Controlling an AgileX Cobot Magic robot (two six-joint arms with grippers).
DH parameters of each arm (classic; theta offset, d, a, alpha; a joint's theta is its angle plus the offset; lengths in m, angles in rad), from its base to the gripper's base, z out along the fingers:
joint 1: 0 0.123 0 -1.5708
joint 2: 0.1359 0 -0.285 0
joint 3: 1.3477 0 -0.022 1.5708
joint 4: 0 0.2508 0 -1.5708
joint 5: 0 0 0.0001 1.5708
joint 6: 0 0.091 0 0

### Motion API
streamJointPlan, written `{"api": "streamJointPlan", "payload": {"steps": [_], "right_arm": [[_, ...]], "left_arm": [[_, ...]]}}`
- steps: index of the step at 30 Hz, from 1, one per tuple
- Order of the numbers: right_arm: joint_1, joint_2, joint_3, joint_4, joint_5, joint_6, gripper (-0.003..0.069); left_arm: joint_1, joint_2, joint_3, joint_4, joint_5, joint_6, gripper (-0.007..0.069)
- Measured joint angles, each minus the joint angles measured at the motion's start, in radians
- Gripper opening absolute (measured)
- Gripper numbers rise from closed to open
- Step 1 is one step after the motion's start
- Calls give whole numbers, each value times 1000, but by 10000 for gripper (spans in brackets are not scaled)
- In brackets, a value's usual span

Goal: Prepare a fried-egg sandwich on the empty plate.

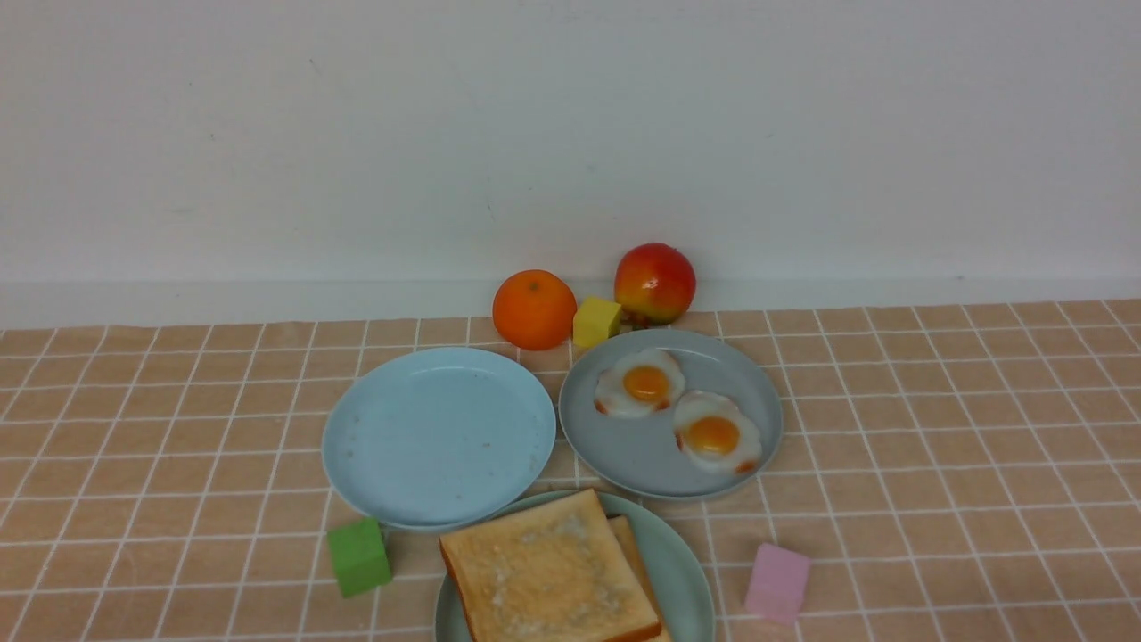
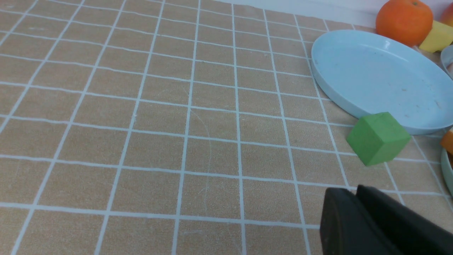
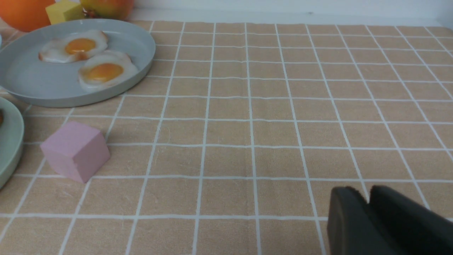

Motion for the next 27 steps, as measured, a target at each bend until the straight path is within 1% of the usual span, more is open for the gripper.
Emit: {"api": "streamJointPlan", "payload": {"steps": [27], "right_arm": [[0, 0, 0, 0, 0, 0, 151]], "left_arm": [[0, 0, 0, 0, 0, -1, 92]]}}
